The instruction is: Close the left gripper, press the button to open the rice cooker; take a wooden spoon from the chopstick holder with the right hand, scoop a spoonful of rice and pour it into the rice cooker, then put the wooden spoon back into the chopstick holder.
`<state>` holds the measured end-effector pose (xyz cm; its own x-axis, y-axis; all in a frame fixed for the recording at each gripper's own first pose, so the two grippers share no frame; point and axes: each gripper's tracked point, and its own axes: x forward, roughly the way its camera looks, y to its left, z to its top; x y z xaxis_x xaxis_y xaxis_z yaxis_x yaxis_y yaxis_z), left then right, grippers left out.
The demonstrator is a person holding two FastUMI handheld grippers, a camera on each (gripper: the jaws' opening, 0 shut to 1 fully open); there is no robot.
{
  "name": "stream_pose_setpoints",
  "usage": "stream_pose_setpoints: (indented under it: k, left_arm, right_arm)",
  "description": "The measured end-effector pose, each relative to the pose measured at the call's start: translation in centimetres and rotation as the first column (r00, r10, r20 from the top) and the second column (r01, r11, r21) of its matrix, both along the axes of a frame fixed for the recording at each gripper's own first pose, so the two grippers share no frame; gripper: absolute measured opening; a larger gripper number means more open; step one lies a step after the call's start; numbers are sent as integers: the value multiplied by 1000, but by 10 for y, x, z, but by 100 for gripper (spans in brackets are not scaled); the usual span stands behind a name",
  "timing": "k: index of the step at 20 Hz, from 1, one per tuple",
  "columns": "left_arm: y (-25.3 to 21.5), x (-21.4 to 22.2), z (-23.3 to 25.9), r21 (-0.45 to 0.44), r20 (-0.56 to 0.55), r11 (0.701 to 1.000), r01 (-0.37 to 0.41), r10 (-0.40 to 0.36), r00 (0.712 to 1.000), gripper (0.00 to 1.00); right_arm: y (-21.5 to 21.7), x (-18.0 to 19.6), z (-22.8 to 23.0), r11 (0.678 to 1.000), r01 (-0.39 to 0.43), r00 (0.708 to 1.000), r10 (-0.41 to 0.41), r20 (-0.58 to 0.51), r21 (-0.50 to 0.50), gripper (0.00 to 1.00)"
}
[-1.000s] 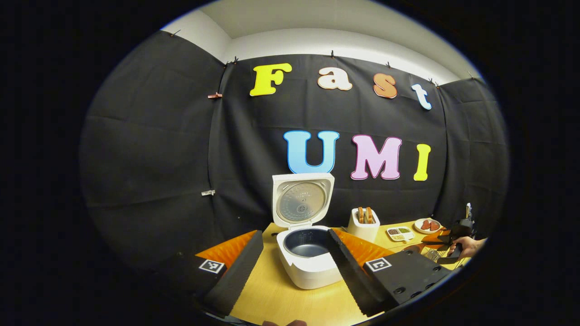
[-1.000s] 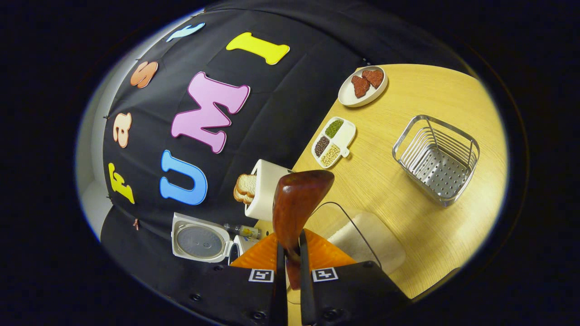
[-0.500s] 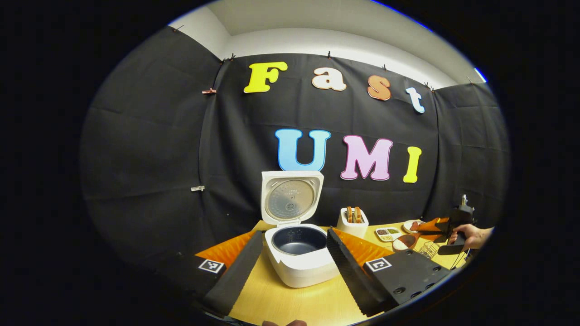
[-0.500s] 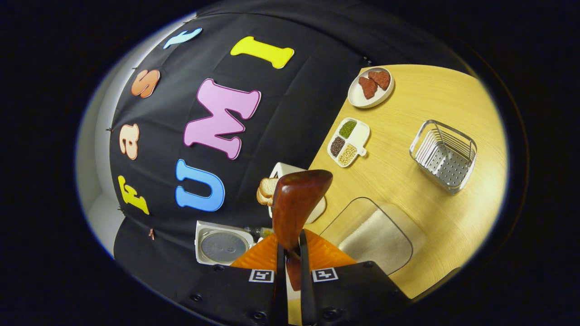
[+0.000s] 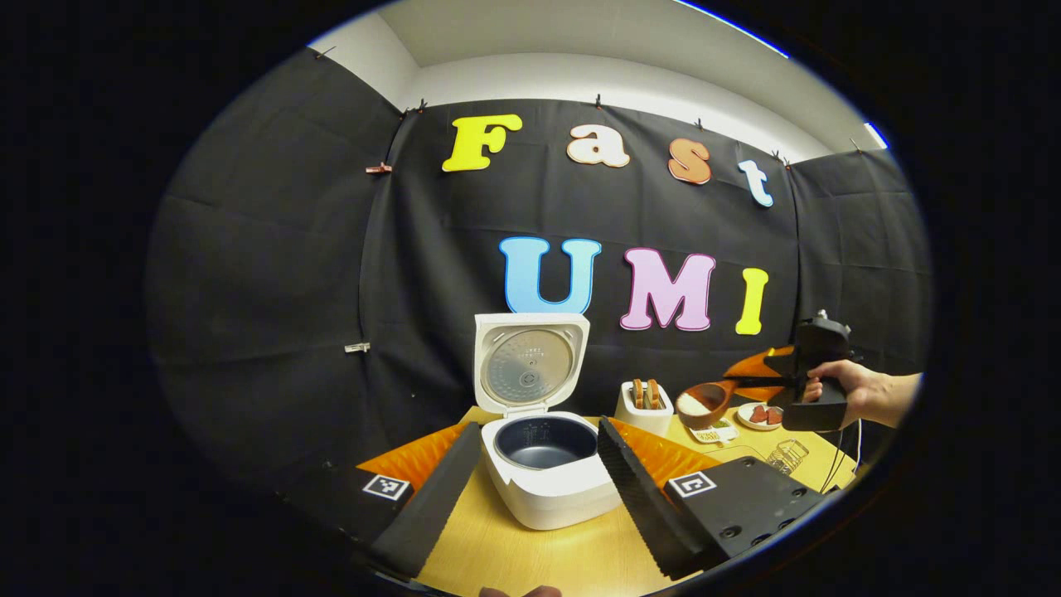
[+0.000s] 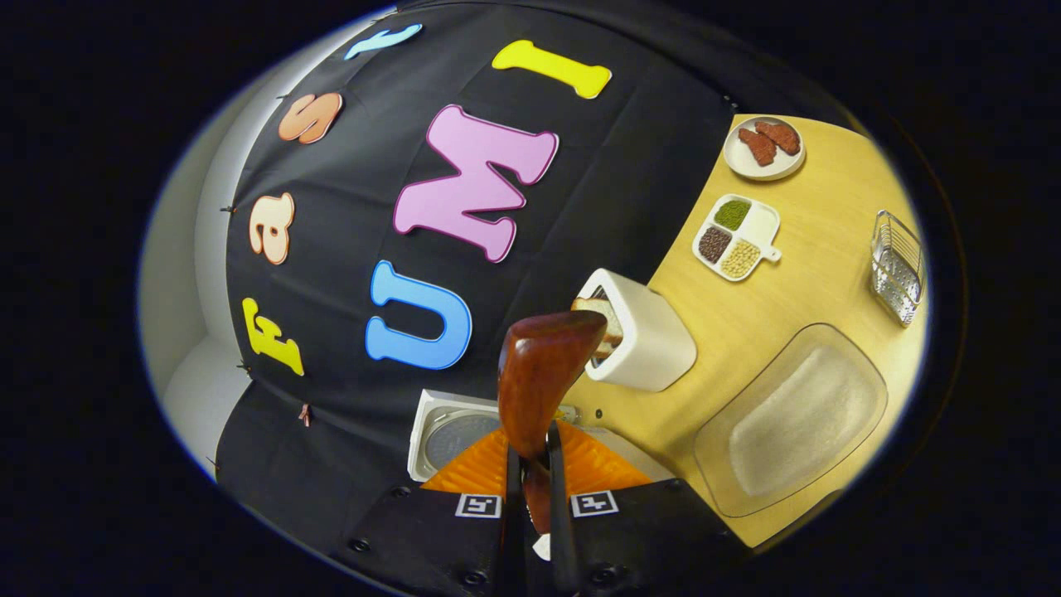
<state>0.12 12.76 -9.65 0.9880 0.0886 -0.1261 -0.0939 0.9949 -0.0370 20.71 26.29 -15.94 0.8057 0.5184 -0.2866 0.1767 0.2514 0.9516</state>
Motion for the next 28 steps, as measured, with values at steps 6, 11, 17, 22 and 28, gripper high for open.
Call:
stream_pose_setpoints:
  k: [6,11,17,22,28]
  left_arm:
    - [15,-3,-12,-24,-17,999,-24,24,1000,98]
    - [33,-2,-19,-13,-28,999,-45,44,999,99]
    - [46,-4,-33,-10,-51,999,-51,50,997,99]
    - [51,-8,-46,1,-70,999,-54,54,996,99]
    - [52,-14,-55,-8,-86,998,-55,54,995,99]
  right_arm:
    - [74,32,17,1000,-20,1000,20,11,10,16]
    - [137,54,23,993,-80,994,86,64,-91,16]
    - [182,70,25,944,-116,967,178,182,-309,16]
    - [197,74,9,880,-131,942,254,219,-457,15]
    - [211,72,-19,782,-153,900,363,242,-605,16]
